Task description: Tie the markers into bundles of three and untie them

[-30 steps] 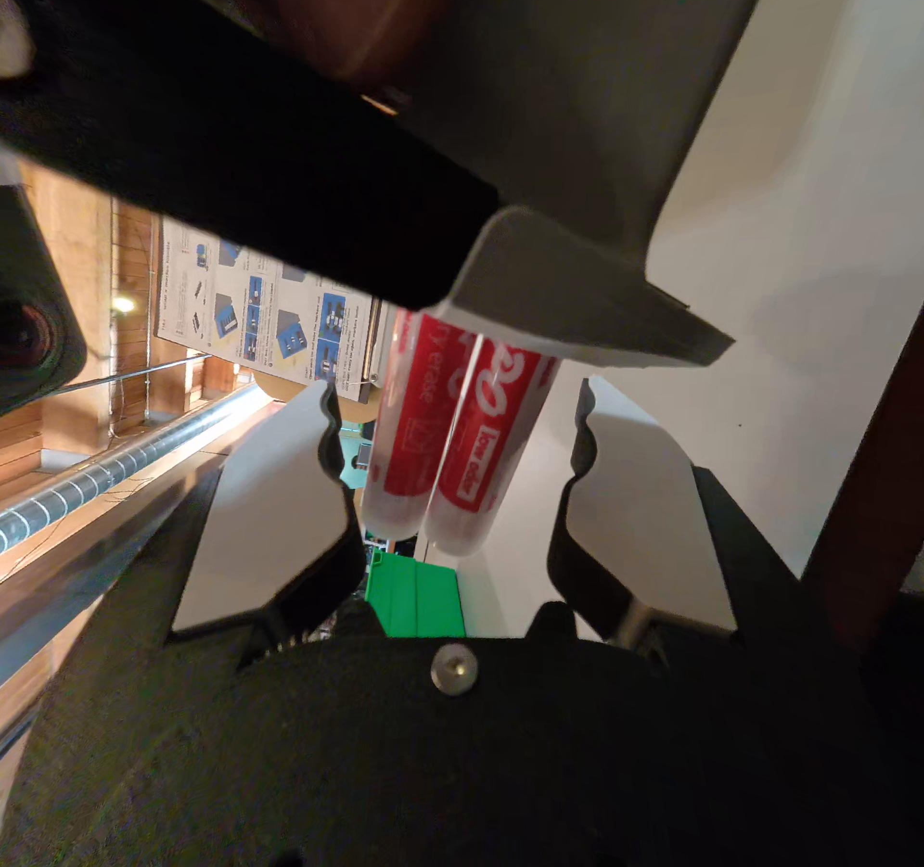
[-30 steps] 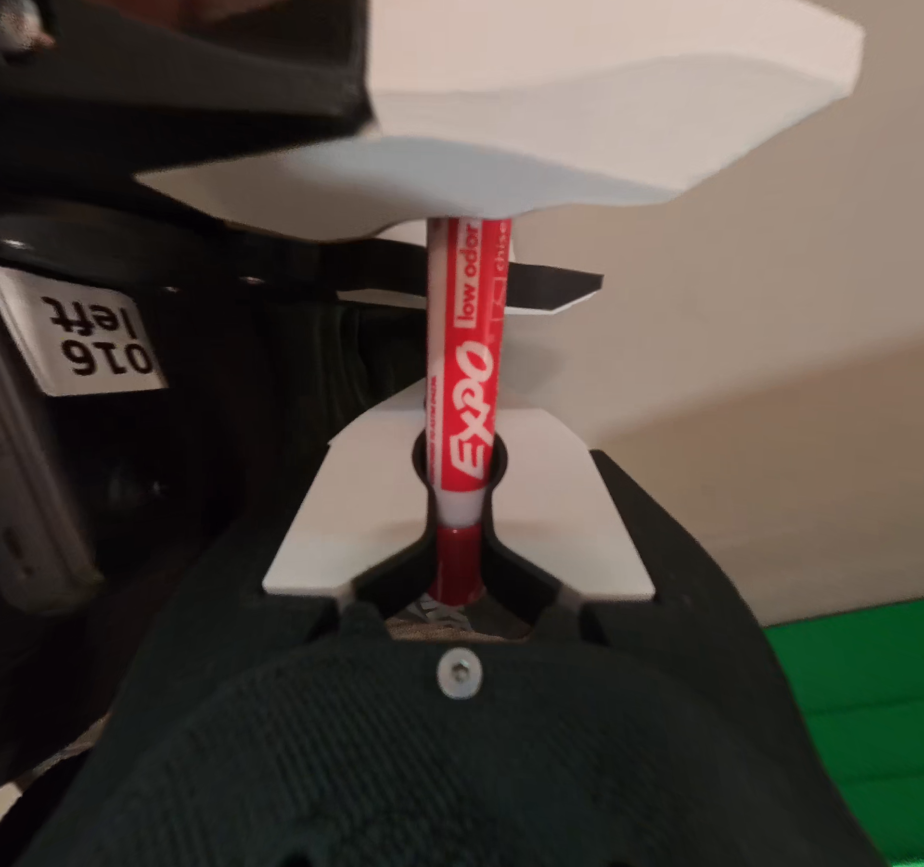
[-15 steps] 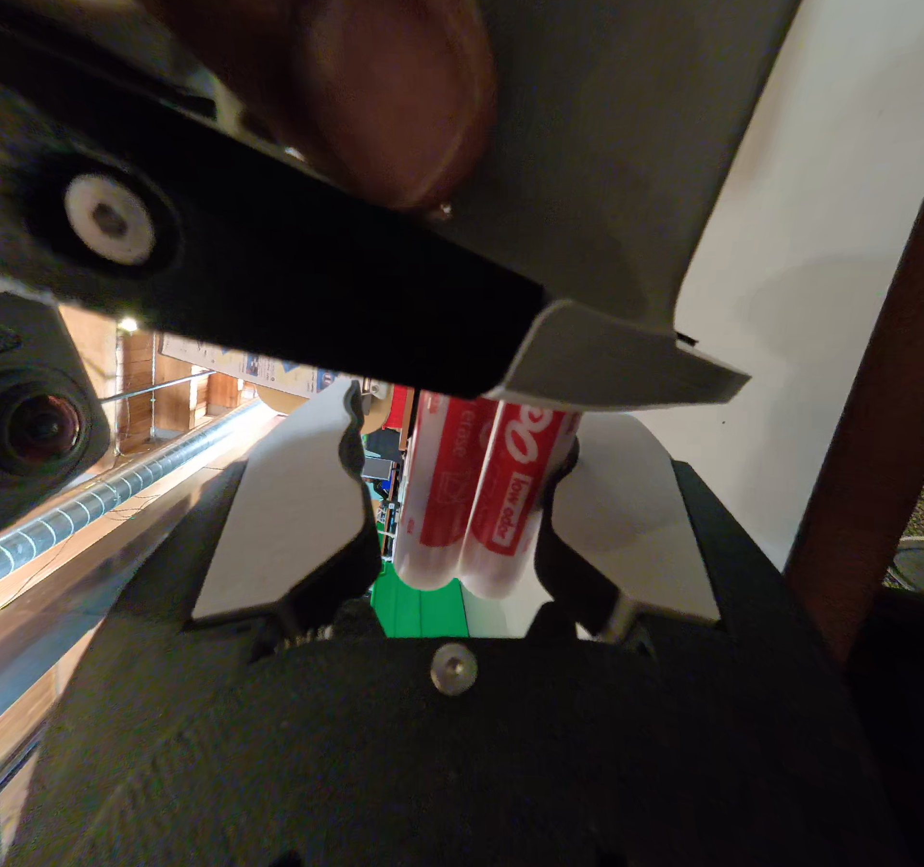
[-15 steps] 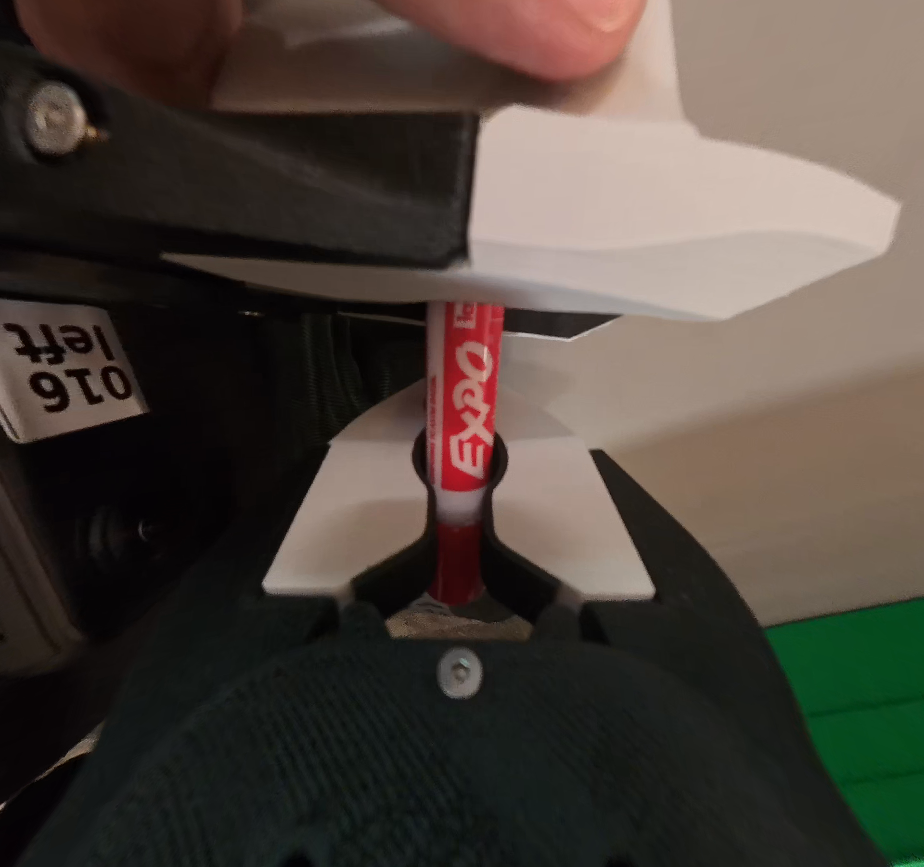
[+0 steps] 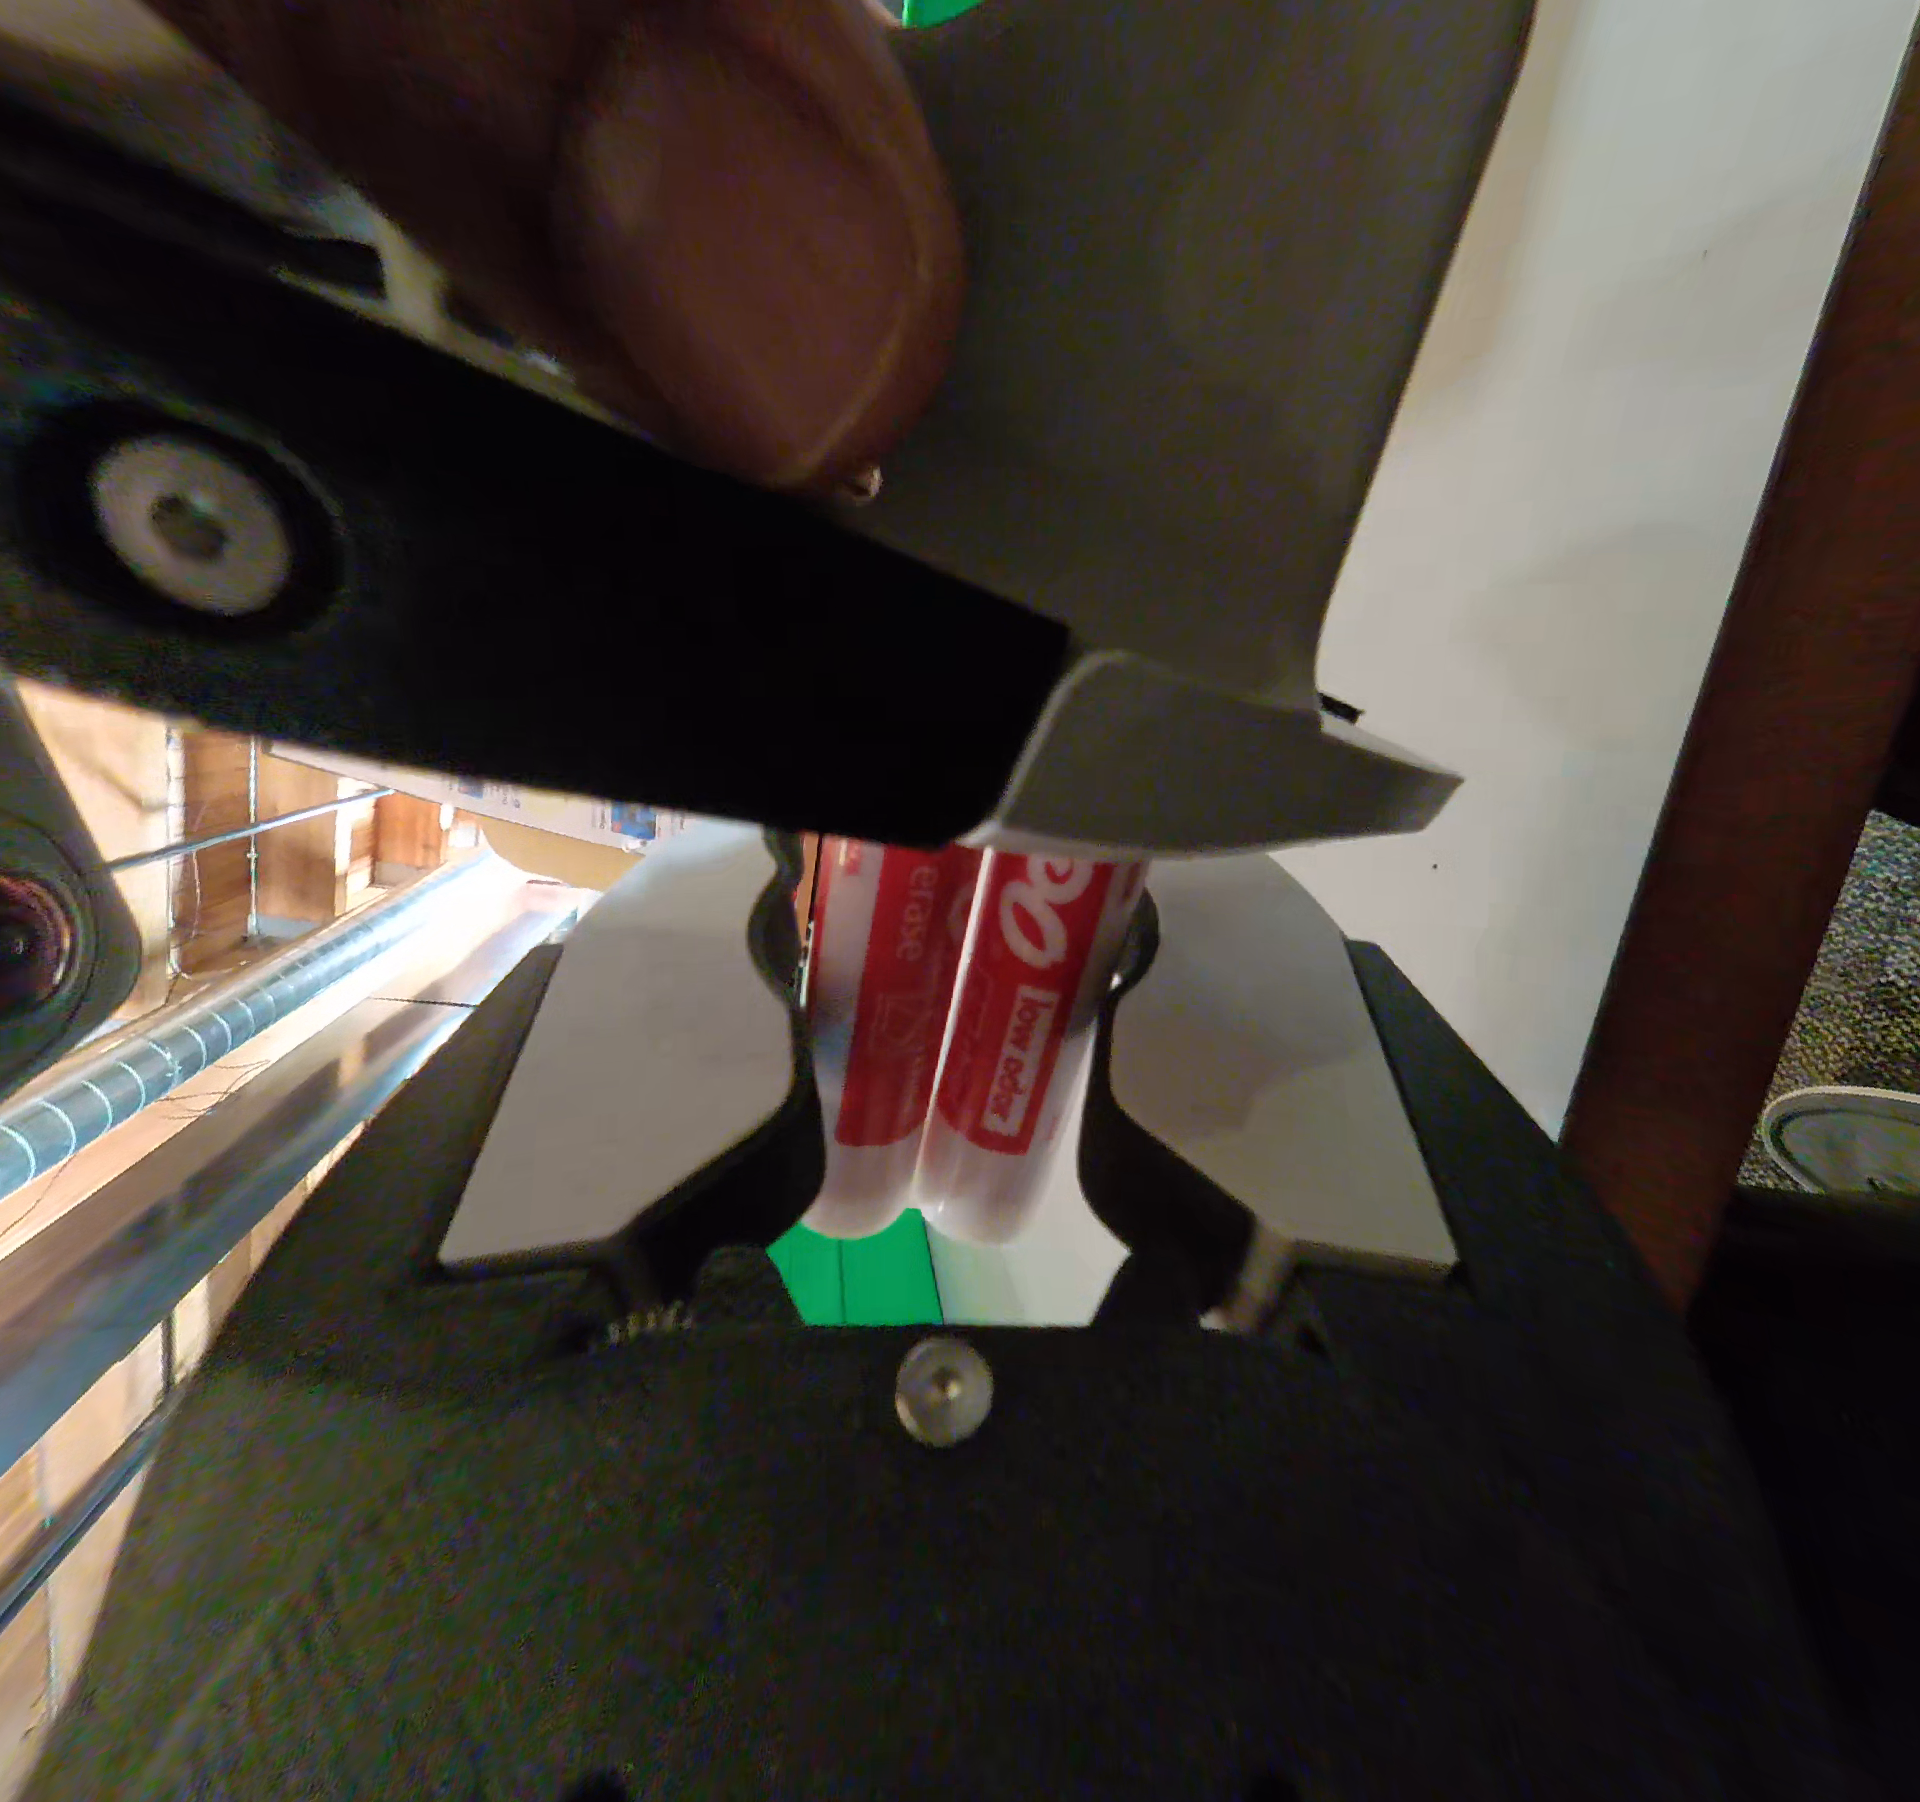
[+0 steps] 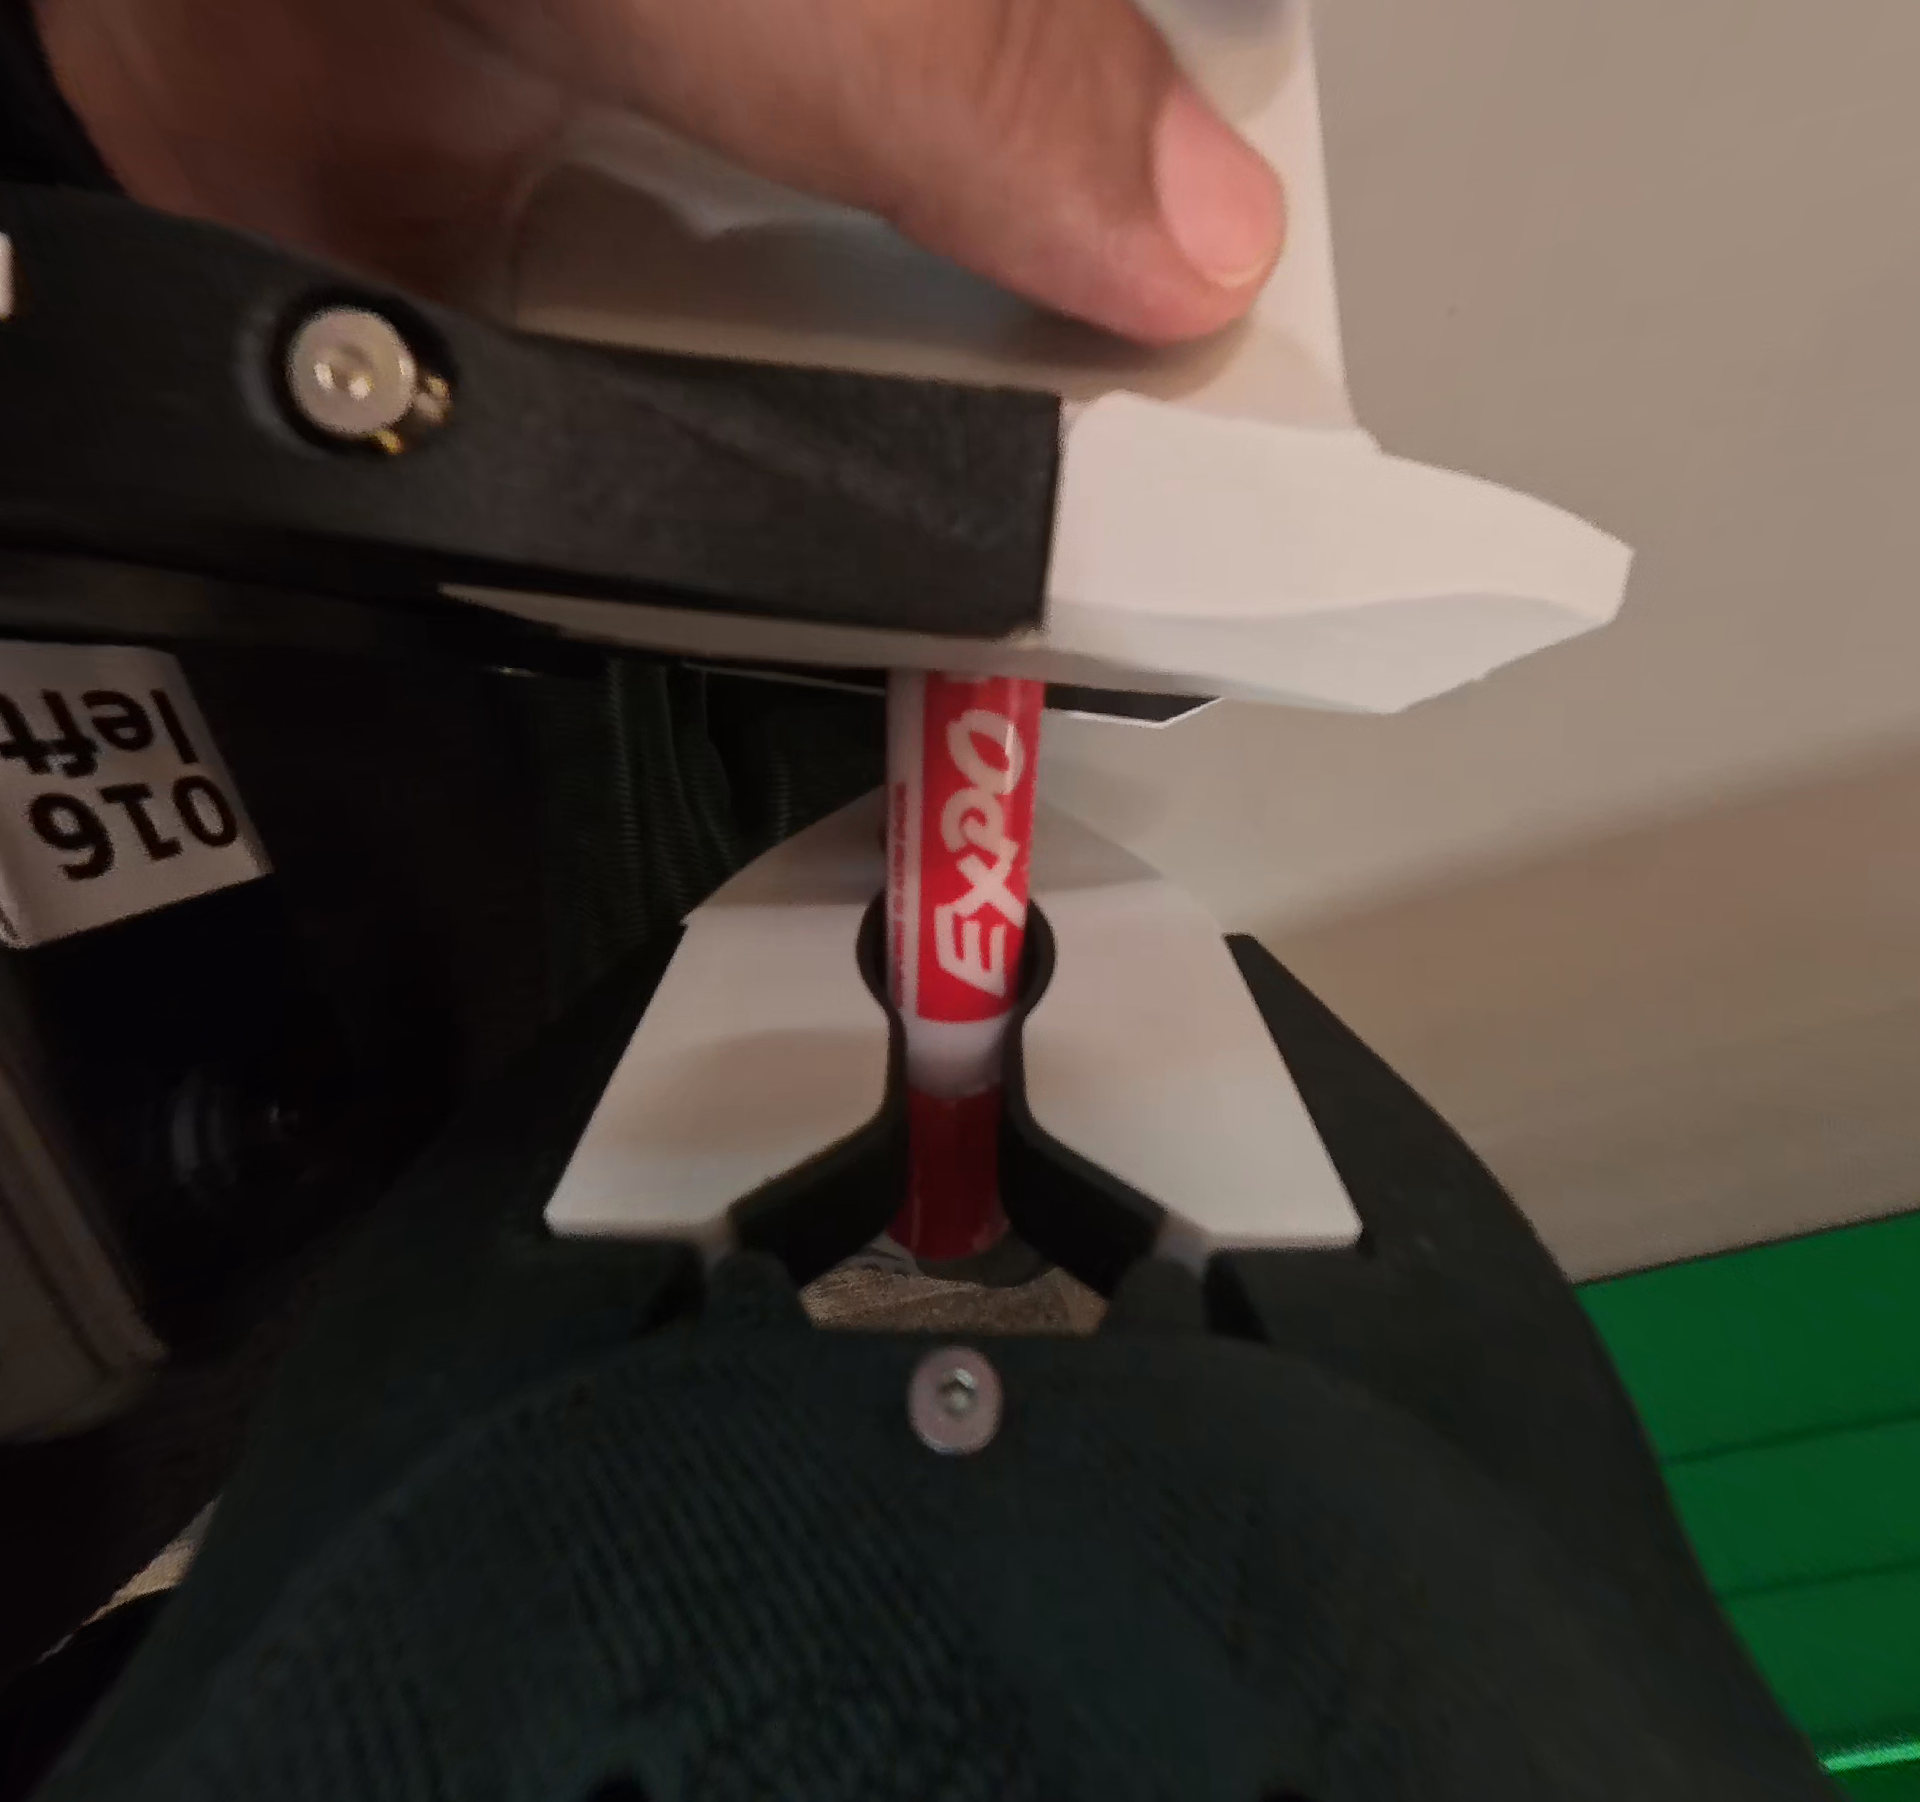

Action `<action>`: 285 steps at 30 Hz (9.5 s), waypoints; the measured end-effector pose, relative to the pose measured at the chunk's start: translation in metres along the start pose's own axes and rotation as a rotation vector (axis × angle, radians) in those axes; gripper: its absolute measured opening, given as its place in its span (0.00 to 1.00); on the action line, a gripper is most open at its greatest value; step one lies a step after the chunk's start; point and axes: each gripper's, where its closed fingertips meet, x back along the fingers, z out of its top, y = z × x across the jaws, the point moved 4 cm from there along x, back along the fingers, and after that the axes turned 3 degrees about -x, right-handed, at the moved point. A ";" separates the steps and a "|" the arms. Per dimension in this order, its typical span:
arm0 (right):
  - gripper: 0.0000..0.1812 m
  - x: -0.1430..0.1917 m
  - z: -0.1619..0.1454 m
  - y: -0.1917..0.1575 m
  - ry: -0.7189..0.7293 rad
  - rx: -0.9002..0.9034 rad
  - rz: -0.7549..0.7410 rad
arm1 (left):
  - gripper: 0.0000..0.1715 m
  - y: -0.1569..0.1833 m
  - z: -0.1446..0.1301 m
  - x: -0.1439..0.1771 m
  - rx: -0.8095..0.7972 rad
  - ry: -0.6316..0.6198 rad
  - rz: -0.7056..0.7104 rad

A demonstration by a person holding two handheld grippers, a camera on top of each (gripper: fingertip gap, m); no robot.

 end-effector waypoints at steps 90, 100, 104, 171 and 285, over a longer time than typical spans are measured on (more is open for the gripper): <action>0.29 0.078 0.287 0.041 0.935 0.365 0.082 | 0.26 -0.011 -0.154 0.102 1.411 -0.373 -0.503; 0.25 -0.107 0.452 0.031 0.197 1.200 -0.152 | 0.26 -0.002 -0.162 0.114 1.569 -0.351 -0.539; 0.24 -0.133 0.461 0.000 0.189 1.328 -0.114 | 0.26 0.000 -0.166 0.115 1.585 -0.337 -0.557; 0.24 -0.114 0.391 0.055 -0.314 1.307 0.174 | 0.26 0.001 -0.146 0.111 1.602 -0.253 -0.709; 0.15 0.015 0.032 0.016 0.960 0.047 -0.155 | 0.26 0.021 -0.082 0.017 0.419 -0.344 -1.604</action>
